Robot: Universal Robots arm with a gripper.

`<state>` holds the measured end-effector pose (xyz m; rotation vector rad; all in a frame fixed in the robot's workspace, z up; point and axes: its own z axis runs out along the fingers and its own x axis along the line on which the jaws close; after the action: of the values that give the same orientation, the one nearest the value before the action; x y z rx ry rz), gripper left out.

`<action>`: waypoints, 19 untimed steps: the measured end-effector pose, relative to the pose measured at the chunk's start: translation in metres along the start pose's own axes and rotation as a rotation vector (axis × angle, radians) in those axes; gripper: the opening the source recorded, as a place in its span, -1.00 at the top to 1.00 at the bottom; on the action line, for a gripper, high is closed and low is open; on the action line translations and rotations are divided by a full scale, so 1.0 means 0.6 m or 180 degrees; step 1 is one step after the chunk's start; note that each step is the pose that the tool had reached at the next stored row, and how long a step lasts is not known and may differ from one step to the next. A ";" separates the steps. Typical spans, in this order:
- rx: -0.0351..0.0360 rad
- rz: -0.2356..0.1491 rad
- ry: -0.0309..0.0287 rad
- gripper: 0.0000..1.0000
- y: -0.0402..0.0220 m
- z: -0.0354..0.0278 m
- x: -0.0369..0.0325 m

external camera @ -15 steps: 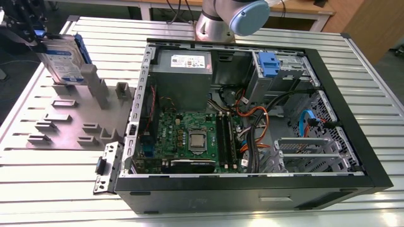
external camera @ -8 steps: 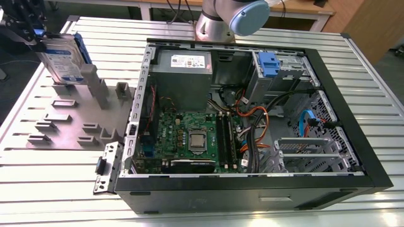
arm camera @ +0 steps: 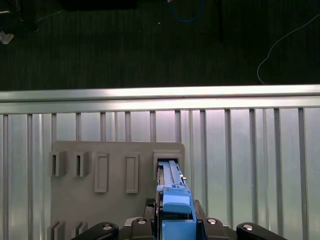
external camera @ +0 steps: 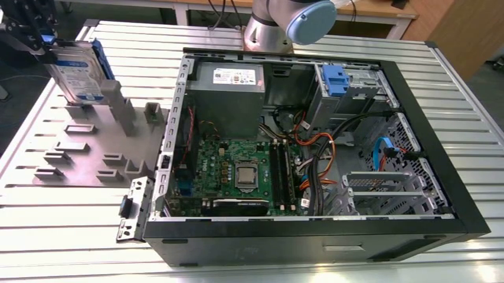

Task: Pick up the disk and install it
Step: 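Pick up the disk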

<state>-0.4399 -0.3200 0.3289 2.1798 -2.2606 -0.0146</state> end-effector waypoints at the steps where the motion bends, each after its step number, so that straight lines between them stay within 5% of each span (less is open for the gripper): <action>1: 0.0000 0.0000 0.0000 0.27 0.000 0.000 0.000; 19: 0.0000 0.0000 0.0000 0.27 0.000 -0.007 0.000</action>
<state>-0.4400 -0.3200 0.3334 2.1797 -2.2605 -0.0146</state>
